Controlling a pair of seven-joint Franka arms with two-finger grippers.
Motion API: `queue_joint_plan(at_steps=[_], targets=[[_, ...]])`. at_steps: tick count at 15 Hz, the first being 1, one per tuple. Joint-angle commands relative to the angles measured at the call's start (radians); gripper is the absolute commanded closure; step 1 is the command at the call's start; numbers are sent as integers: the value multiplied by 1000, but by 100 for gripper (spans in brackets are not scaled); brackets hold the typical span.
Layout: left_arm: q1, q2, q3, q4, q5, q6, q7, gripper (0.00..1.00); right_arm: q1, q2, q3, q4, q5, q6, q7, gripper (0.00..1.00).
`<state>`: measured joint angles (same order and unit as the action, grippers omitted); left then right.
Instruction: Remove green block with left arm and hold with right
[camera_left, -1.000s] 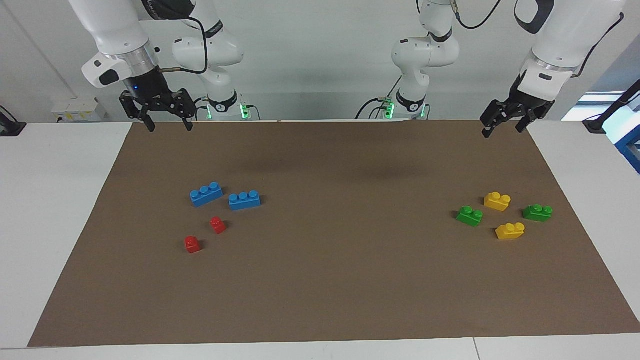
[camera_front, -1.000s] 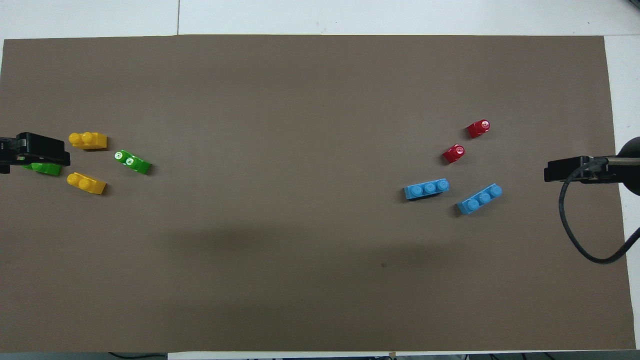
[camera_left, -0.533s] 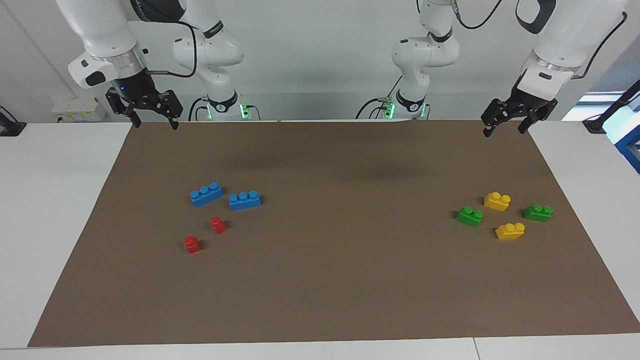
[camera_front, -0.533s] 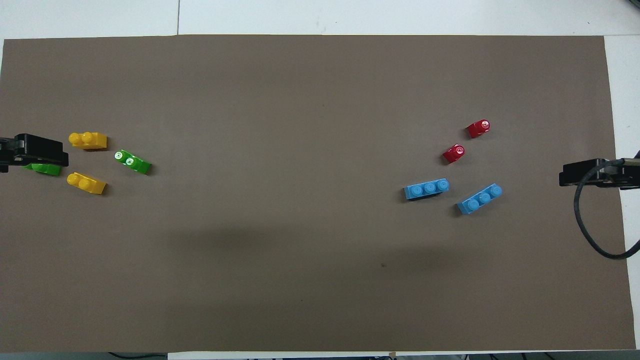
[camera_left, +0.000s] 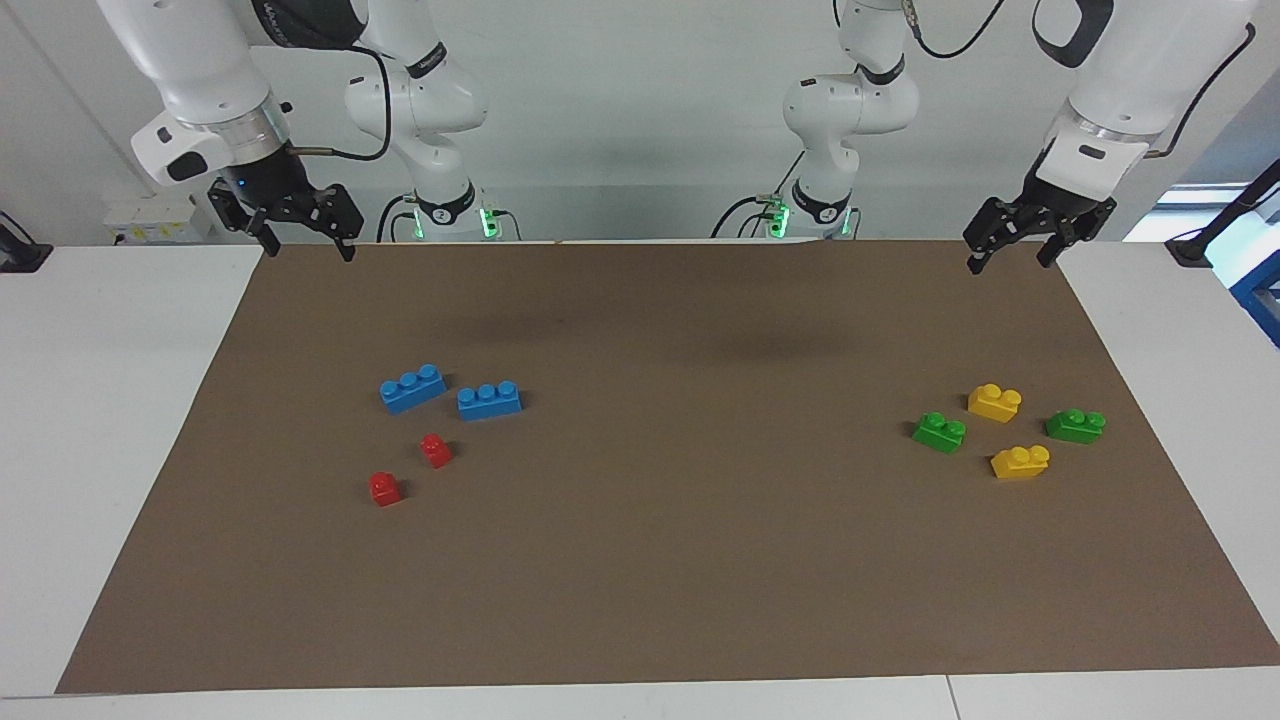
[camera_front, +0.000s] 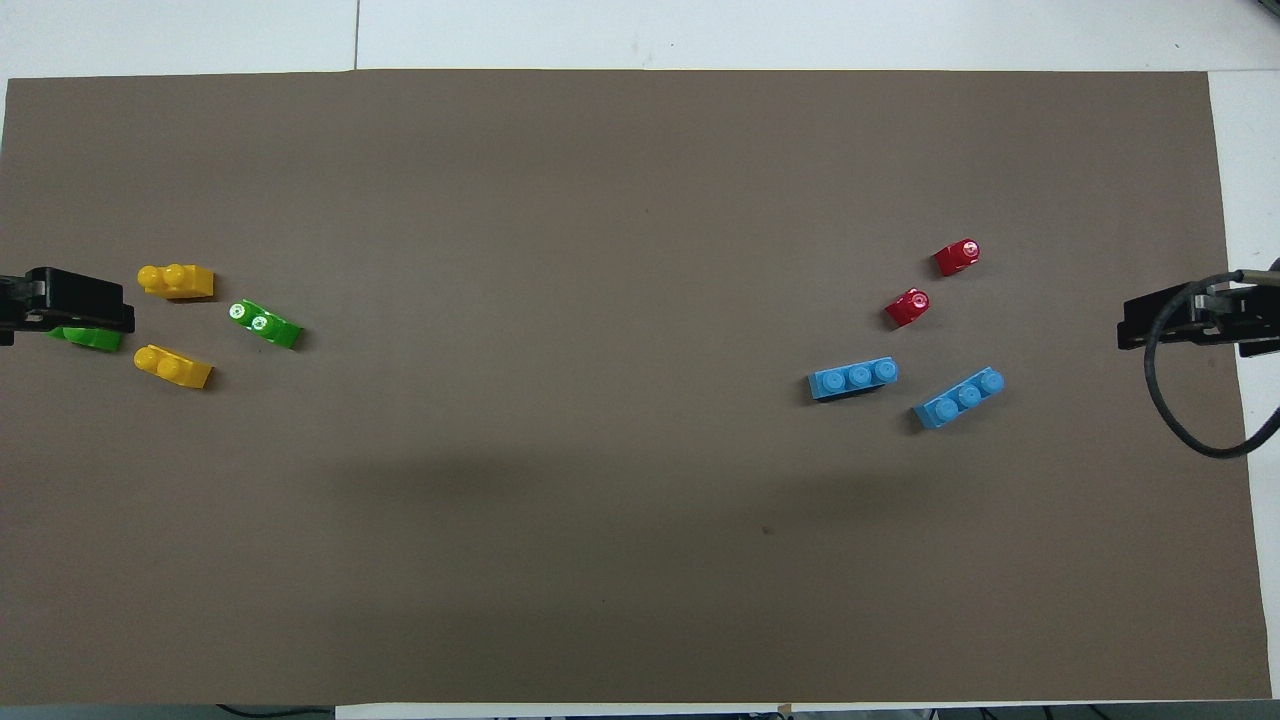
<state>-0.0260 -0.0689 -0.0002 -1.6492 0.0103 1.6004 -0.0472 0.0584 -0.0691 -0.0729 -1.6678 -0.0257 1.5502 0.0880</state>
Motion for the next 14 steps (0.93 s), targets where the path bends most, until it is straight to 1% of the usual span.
queue_joint_plan(at_steps=[1, 9, 14], targets=[[-3, -3, 6, -7, 10, 22, 12, 0, -17, 23, 7, 40, 6, -27, -21, 0], [-3, -5, 6, -7, 10, 24, 18, 0, -26, 22, 7, 31, 4, -21, -19, 0], [-3, -12, 6, -24, 10, 23, 18, 0, -28, 20, 7, 30, 4, -19, -14, 0]])
